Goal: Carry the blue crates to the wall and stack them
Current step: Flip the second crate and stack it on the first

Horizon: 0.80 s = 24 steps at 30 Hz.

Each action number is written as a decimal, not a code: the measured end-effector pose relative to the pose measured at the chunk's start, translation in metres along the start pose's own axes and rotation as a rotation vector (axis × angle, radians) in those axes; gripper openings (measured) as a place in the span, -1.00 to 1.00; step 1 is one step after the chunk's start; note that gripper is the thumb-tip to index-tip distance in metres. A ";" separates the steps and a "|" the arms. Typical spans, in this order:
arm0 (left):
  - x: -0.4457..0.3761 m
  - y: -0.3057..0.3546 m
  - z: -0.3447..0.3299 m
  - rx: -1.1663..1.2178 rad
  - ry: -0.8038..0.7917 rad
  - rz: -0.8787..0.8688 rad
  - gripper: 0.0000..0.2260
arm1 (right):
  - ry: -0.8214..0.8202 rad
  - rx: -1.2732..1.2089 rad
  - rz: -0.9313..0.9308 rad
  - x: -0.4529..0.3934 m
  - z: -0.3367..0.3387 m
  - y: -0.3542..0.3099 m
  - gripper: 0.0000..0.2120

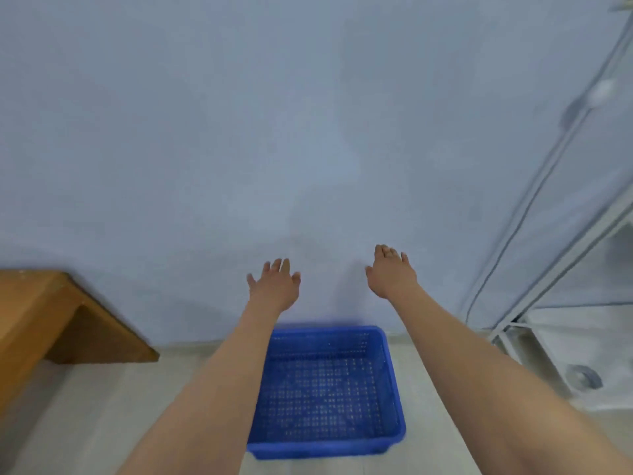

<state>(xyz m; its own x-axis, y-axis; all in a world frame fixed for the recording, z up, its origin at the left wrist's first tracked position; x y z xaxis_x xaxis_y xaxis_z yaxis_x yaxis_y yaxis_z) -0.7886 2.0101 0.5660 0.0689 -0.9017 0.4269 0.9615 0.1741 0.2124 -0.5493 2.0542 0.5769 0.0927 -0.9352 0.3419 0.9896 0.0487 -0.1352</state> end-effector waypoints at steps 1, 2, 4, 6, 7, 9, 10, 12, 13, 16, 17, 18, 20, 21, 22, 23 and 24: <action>0.020 0.010 0.017 -0.014 0.026 -0.028 -0.47 | 0.026 0.006 -0.011 0.027 0.017 0.000 -0.40; 0.040 0.019 0.032 -0.028 0.043 -0.060 -0.47 | 0.048 0.010 -0.026 0.055 0.030 0.001 -0.40; 0.079 0.037 0.054 -0.049 0.051 -0.130 -0.48 | 0.077 0.007 -0.079 0.113 0.047 0.007 -0.40; 0.116 0.056 0.064 -0.104 0.056 -0.203 -0.48 | 0.119 0.019 -0.142 0.169 0.055 0.013 -0.40; 0.133 0.067 0.063 -0.126 0.048 -0.245 -0.48 | 0.135 0.012 -0.183 0.199 0.055 0.019 -0.40; 0.167 0.092 0.055 -0.161 0.045 -0.334 -0.47 | 0.167 -0.003 -0.273 0.255 0.051 0.035 -0.41; 0.186 0.107 0.046 -0.182 0.038 -0.384 -0.47 | 0.171 -0.015 -0.325 0.284 0.044 0.045 -0.40; 0.228 0.137 0.018 -0.217 -0.003 -0.477 -0.47 | 0.158 -0.041 -0.411 0.346 0.027 0.066 -0.40; 0.252 0.154 0.001 -0.242 -0.024 -0.523 -0.47 | 0.154 -0.054 -0.451 0.378 0.018 0.077 -0.40; 0.330 0.208 -0.055 -0.319 -0.092 -0.681 -0.46 | 0.150 -0.128 -0.604 0.483 -0.011 0.116 -0.40; 0.359 0.227 -0.073 -0.341 -0.112 -0.736 -0.46 | 0.145 -0.149 -0.661 0.521 -0.021 0.130 -0.40; 0.388 0.246 -0.092 -0.360 -0.130 -0.788 -0.46 | 0.140 -0.168 -0.719 0.560 -0.033 0.145 -0.40; 0.452 0.282 -0.128 -0.393 -0.150 -0.889 -0.46 | 0.133 -0.220 -0.838 0.643 -0.061 0.175 -0.40; 0.486 0.299 -0.146 -0.414 -0.154 -0.939 -0.45 | 0.132 -0.243 -0.899 0.686 -0.076 0.188 -0.40; 0.522 0.314 -0.164 -0.439 -0.158 -0.989 -0.45 | 0.133 -0.264 -0.958 0.728 -0.091 0.201 -0.41; 0.558 0.329 -0.183 -0.464 -0.162 -1.037 -0.45 | 0.139 -0.285 -1.013 0.771 -0.106 0.213 -0.41; 0.593 0.342 -0.202 -0.484 -0.168 -1.082 -0.45 | 0.145 -0.301 -1.062 0.811 -0.121 0.225 -0.41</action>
<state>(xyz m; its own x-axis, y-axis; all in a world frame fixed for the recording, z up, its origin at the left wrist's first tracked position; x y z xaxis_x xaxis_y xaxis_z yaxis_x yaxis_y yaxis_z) -0.3655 1.4546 0.7141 -0.8384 -0.4198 0.3477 0.5025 -0.8424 0.1945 -0.2645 1.2640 0.7109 -0.8188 -0.4845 0.3079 0.4899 -0.8694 -0.0651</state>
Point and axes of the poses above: each hand's wrist, its own x-axis away from the middle knuckle, its own z-axis out of the back of the hand, y = z × x, the point moved 8 cm from there along -x, towards the middle knuckle, and after that the axes turned 10 degrees about -y, right-handed, at the moved point
